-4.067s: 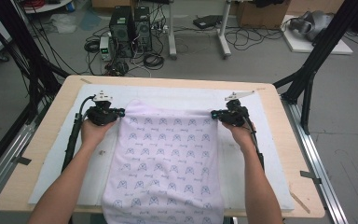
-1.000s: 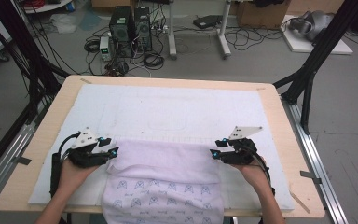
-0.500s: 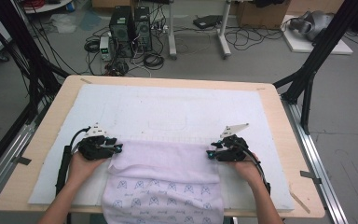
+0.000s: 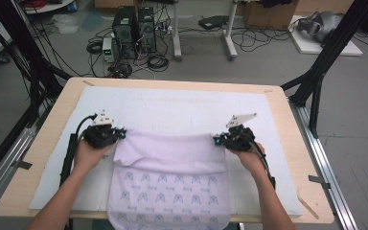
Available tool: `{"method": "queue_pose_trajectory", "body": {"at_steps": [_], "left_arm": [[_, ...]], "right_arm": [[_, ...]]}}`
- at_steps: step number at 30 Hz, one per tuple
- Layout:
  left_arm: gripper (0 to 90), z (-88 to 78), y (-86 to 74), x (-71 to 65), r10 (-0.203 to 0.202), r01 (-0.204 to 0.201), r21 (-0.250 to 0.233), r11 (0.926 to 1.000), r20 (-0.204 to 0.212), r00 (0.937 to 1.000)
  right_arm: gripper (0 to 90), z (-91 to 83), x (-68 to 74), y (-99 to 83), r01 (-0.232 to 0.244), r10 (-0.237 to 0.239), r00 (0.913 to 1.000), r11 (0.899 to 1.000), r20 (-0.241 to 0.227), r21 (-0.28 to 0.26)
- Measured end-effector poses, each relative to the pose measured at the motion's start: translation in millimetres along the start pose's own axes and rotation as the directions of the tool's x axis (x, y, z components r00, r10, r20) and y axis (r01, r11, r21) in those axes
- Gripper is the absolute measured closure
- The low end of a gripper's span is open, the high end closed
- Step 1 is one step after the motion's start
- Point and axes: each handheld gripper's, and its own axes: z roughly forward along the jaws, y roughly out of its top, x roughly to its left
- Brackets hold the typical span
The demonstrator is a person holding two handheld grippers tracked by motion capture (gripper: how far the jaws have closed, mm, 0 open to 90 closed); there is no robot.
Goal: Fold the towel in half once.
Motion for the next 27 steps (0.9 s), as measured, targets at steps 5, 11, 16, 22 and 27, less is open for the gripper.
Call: {"method": "queue_pose_trajectory", "body": {"at_steps": [5,11,16,22,27], "left_arm": [[87.0,-3.7,53.7,30.9,-0.006,0.004,-0.025,0.9997,-0.079,0.9969],[86.8,-19.9,118.1,48.3,0.016,-0.029,-0.094,0.9952,-0.143,0.9897],[61.0,-1.2,101.9,54.3,-0.022,0.022,-0.004,0.9998,-0.144,0.9893],[55.5,9.8,40.1,52.3,-0.076,0.077,0.021,0.9968,-0.068,0.9948],[55.5,6.0,7.4,42.0,-0.085,0.085,0.009,0.9963,-0.006,0.9963]], "right_arm": [[85.1,-14.2,-30.8,46.1,-0.014,0.017,0.998,0.999,0.06,-0.051],[84.8,-38.0,-54.7,100.2,0.0,0.013,0.9924,0.994,0.123,-0.106],[57.0,-28.2,-69.9,97.2,-0.077,0.087,0.9879,0.994,0.128,-0.082],[51.7,-3.3,-61.8,57.1,-0.108,0.106,0.9919,0.994,0.071,0.022],[51.6,4.1,-40.9,37.7,-0.071,0.07,0.9973,0.997,0.021,0.041]]}}
